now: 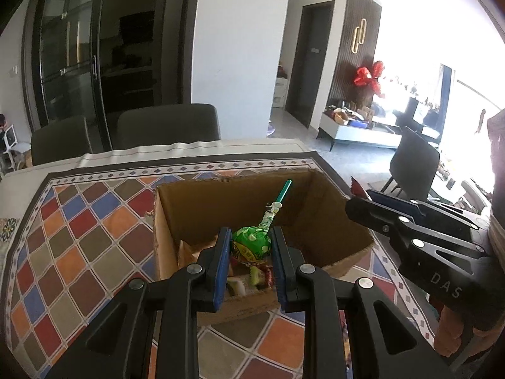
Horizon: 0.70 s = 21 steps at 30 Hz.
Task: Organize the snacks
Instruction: 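Open both tools to drop the lollipop and red bag into the box, then grasp the brown COSTA biscuit with the left tool while the right grasps the green packet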
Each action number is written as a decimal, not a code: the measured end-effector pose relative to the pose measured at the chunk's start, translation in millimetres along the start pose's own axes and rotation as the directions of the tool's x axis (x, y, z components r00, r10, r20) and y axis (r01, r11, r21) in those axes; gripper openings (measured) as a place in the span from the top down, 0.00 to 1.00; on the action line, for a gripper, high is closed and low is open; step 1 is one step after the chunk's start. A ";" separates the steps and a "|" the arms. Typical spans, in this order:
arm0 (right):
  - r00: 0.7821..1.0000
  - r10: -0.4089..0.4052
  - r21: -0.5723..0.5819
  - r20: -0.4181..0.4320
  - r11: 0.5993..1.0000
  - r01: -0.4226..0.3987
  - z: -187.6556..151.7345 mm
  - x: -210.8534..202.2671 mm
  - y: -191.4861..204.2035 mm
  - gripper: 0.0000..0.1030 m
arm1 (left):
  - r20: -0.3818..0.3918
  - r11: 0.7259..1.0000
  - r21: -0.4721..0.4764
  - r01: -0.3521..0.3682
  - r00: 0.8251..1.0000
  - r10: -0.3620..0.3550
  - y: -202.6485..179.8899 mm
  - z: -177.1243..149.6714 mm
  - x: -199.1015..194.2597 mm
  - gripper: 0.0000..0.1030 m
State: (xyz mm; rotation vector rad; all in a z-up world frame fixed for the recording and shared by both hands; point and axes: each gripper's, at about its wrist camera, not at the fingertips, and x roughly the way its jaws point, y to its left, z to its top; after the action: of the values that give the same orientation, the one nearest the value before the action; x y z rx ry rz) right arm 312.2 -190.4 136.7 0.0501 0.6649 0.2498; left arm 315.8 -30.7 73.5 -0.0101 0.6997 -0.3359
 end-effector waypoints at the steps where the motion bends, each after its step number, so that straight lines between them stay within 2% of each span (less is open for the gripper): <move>1: 1.000 -0.003 0.003 -0.005 1.000 0.003 1.5 3.7 -1.1 0.80 | -0.001 1.000 -0.003 -0.002 1.000 0.002 1.7 1.3 2.2 0.75; 3: 1.000 -0.008 0.009 -0.013 1.000 0.008 2.8 9.6 -2.0 0.80 | 0.001 1.000 -0.011 -0.016 1.000 0.016 4.9 4.0 6.8 0.72; 4: 1.000 -0.010 0.012 -0.019 1.000 0.010 3.6 13.2 -3.1 0.80 | -0.003 0.999 -0.019 -0.032 0.999 0.032 6.8 5.4 9.2 0.65; 5: 1.000 -0.012 0.015 -0.024 1.000 0.012 4.1 15.8 -4.0 0.79 | -0.003 0.999 -0.026 -0.034 0.999 0.034 9.1 6.3 10.2 0.62; 7: 0.999 -0.024 0.031 -0.049 0.999 0.026 3.9 22.3 -7.4 0.66 | -0.002 0.999 -0.035 -0.033 0.999 0.033 12.4 4.4 9.9 0.59; 8: 0.998 -0.029 0.042 -0.054 0.999 0.031 2.9 23.5 -8.7 0.54 | -0.004 0.999 -0.031 -0.036 0.999 0.036 12.0 2.2 8.8 0.59; 12: 0.997 -0.064 0.037 -0.043 0.997 0.065 -6.7 16.0 -10.6 0.53 | 0.003 0.999 0.004 -0.048 0.999 0.048 6.7 -6.8 4.6 0.58; 21: 0.996 -0.086 0.076 -0.039 0.993 0.088 -38.9 -14.3 -15.5 0.53 | 0.014 0.997 0.073 -0.027 1.000 0.026 -23.0 -37.6 -17.9 0.57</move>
State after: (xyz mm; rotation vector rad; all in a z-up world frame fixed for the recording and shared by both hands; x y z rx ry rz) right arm 280.7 -210.2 112.7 0.0913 0.7105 0.1411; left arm 272.3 -43.1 58.7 0.0659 0.6736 -0.3356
